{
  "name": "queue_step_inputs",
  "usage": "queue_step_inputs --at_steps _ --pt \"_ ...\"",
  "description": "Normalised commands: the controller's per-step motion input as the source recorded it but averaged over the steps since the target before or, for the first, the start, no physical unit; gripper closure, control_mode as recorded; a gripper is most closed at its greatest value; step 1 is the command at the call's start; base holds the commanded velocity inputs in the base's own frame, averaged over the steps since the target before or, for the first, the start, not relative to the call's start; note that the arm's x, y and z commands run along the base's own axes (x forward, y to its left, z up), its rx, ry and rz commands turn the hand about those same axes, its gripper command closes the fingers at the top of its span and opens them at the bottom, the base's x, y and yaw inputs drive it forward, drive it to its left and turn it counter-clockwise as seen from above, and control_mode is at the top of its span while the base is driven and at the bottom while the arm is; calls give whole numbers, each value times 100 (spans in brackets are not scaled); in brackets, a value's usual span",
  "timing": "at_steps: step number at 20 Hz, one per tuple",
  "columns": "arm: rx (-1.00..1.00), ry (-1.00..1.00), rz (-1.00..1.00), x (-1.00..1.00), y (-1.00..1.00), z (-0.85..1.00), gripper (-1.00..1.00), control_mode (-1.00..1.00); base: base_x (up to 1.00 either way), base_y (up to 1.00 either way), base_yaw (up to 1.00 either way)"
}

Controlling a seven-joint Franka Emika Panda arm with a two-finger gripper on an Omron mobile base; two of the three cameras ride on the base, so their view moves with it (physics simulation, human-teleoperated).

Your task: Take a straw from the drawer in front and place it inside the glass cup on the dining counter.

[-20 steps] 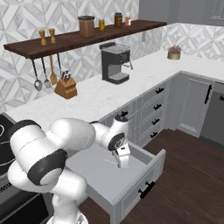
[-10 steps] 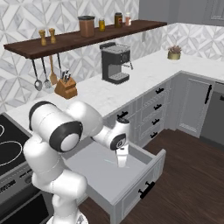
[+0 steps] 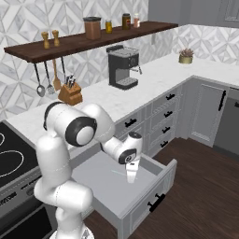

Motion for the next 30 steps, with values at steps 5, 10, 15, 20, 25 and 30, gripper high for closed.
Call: queue_step_inputs --at_steps 5,10,15,20,25,30 --pt "0 0 -6 25 0 -21 -100 -100 0 0 0" --pt "0 0 -3 29 0 -16 -100 -100 0 0 0" --pt "0 0 -1 31 0 -24 -100 -100 0 0 0" --pt "0 0 0 21 0 -32 -100 -100 0 0 0" --pt "0 0 0 14 0 -33 -100 -100 0 0 0" --pt "0 0 0 13 -1 -34 -100 -100 0 0 0"
